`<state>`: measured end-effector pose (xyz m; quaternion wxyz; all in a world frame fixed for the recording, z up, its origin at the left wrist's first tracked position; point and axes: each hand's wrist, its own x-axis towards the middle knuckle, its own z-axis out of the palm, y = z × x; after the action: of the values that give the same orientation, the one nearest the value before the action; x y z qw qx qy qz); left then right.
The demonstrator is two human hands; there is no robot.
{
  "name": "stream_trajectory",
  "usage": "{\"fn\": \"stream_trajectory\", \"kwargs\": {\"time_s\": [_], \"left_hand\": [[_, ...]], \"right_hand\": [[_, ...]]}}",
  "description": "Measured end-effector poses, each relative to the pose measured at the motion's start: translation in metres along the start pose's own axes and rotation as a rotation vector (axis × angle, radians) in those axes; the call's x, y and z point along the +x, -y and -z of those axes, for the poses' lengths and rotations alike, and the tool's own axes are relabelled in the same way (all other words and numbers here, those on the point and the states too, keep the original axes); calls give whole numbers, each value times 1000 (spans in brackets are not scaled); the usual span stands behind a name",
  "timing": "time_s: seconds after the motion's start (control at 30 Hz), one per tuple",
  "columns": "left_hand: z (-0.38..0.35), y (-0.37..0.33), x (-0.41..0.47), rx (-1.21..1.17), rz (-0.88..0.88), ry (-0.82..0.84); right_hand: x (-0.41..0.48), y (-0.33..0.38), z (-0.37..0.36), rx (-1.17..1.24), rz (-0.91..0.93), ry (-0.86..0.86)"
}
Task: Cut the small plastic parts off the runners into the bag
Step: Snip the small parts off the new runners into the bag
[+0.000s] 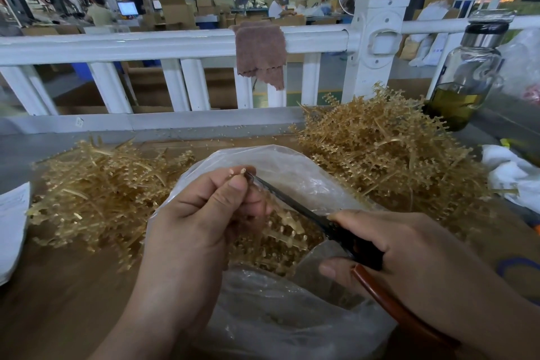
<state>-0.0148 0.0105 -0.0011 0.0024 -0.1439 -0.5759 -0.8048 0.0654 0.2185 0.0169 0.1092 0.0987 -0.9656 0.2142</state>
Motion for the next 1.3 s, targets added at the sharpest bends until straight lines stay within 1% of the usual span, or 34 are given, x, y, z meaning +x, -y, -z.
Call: {"fn": "stream_trajectory", "kwargs": {"time_s": [0.27,0.53,0.77,1.3], "left_hand": [[1,-1,-1,-38,-54,-9],[5,1,2,0,-87,17],[7,1,3,45,-117,21],[9,3,2,87,-116,68]], "right_hand": [[-1,1,0,-8,-24,11],[-1,0,2,-23,-17,-7],[0,-2,4,33,2,17],[1,1,3,14,38,-22]]}}
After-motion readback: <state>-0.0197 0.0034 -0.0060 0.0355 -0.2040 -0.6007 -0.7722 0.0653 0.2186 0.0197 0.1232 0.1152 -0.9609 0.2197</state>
